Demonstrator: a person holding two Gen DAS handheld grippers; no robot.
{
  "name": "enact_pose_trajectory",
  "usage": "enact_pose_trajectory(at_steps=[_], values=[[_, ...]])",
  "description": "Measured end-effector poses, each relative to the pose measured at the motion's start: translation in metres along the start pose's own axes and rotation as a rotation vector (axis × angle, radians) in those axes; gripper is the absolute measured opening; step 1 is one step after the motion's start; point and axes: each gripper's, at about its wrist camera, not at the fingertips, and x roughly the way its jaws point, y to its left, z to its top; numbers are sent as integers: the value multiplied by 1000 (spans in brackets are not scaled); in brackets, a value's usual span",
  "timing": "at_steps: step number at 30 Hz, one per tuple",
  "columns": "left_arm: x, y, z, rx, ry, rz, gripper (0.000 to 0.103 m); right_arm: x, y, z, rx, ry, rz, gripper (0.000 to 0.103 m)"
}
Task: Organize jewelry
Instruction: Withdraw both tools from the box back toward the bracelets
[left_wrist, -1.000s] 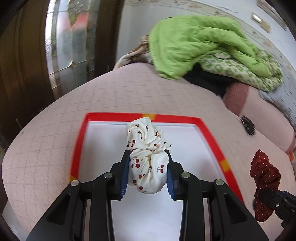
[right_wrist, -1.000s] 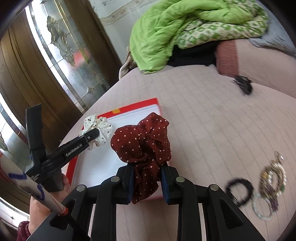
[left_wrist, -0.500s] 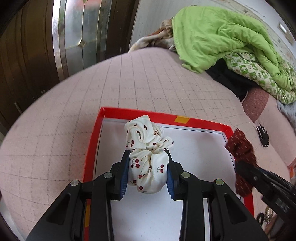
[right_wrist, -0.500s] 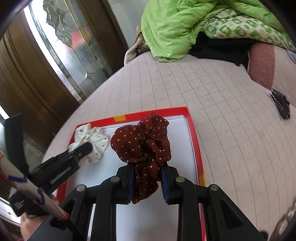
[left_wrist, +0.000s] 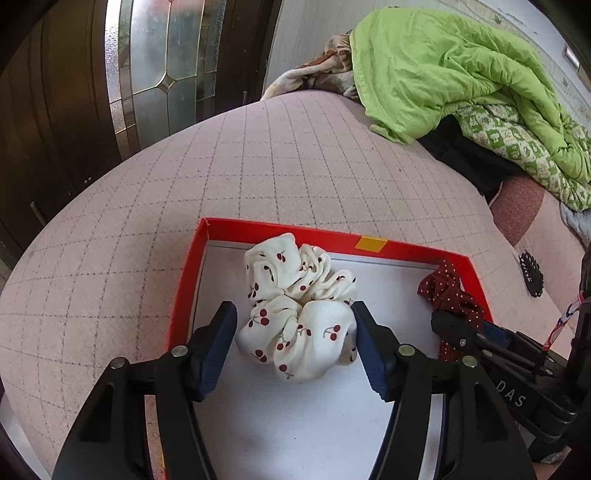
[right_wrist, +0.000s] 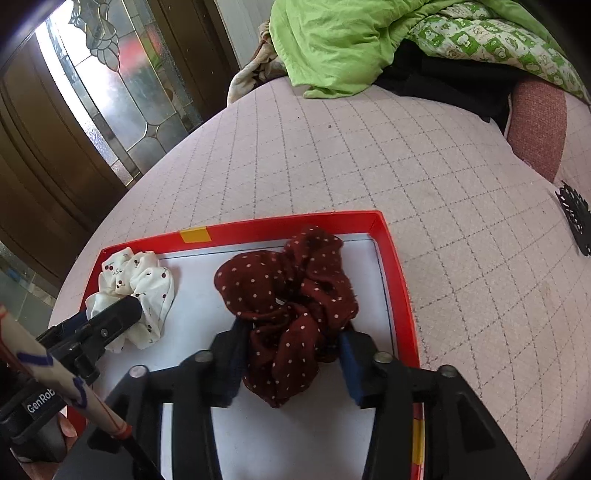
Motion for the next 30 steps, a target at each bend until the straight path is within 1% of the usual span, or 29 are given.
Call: enact_pose_trajectory(at_steps=[2, 6, 10, 12, 13, 16, 18, 19, 21, 23, 26, 27, 29, 30], values=[[-4, 0, 1, -5, -16, 3, 65, -5, 0, 0, -4, -6, 11, 54], [-11, 0, 3, -9, -44, 4, 69, -17, -3, 1, -2, -27, 24, 64], [-19, -2, 5, -10, -80, 3, 71, -28, -5, 2, 9, -43, 43, 64], [-25, -3, 7, -13, -101, 5, 72, -41, -9, 1, 25, -65, 72, 64], [-28, -5, 7, -13, -114, -6, 72, -45, -10, 1, 29, -75, 81, 64], [-36, -15, 7, 7, -148, -13, 73, -66, -14, -2, 44, -107, 111, 64], [-42, -26, 6, 36, -173, -15, 77, -81, -20, -7, 60, -128, 131, 64], [-45, -31, 5, 50, -187, -15, 78, -88, -23, -9, 65, -141, 134, 64], [-52, -42, 2, 71, -215, -18, 85, -103, -30, -17, 75, -172, 141, 64], [-61, -54, -2, 92, -244, -7, 89, -116, -39, -24, 93, -196, 140, 64], [-68, -72, -9, 119, -268, 23, 89, -135, -60, -42, 148, -229, 156, 63], [-71, -78, -12, 124, -271, 23, 89, -142, -69, -50, 165, -238, 155, 61], [-76, -90, -20, 144, -274, 14, 89, -155, -83, -63, 192, -257, 147, 61], [-78, -95, -23, 153, -277, 11, 89, -165, -95, -74, 223, -271, 160, 61]])
